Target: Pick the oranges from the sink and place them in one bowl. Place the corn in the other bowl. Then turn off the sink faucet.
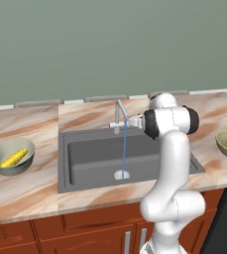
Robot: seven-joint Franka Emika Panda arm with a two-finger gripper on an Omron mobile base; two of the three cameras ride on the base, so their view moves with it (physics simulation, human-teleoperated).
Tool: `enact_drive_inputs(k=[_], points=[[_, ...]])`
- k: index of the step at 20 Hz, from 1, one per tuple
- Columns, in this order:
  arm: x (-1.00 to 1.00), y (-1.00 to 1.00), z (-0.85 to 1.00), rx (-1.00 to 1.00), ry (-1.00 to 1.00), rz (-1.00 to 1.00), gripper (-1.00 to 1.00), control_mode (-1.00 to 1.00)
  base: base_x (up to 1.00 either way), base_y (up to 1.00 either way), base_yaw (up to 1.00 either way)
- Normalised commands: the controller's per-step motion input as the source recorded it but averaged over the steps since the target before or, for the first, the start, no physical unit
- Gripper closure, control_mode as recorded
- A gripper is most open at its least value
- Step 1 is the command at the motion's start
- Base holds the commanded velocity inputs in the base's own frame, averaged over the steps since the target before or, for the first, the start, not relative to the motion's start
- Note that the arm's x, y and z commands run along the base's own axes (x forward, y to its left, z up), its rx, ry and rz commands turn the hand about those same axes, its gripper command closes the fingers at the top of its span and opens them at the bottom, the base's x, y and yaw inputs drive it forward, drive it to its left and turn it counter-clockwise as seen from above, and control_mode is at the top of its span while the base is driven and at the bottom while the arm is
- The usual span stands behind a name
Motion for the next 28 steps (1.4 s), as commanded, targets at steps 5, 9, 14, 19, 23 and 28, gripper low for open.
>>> enact_drive_inputs(k=[5, 9, 14, 19, 23, 28], points=[[0.34, 0.00, -0.14, 0.00, 0.00, 0.00, -1.00, -1.00, 0.00, 0.00, 0.00], [0.33, 0.00, -0.13, 0.00, 0.00, 0.00, -1.00, -1.00, 0.00, 0.00, 0.00], [0.32, 0.00, -0.15, 0.00, 0.00, 0.00, -1.00, -1.00, 0.00, 0.00, 0.00], [0.31, 0.00, -0.14, 0.00, 0.00, 0.00, -1.00, -1.00, 0.00, 0.00, 0.00], [0.31, 0.04, -0.17, 0.00, 0.00, -0.01, -1.00, -1.00, 0.00, 0.00, 0.00], [0.21, 0.07, -0.21, 0.00, 0.00, -0.01, -1.00, -1.00, 0.00, 0.00, 0.00]])
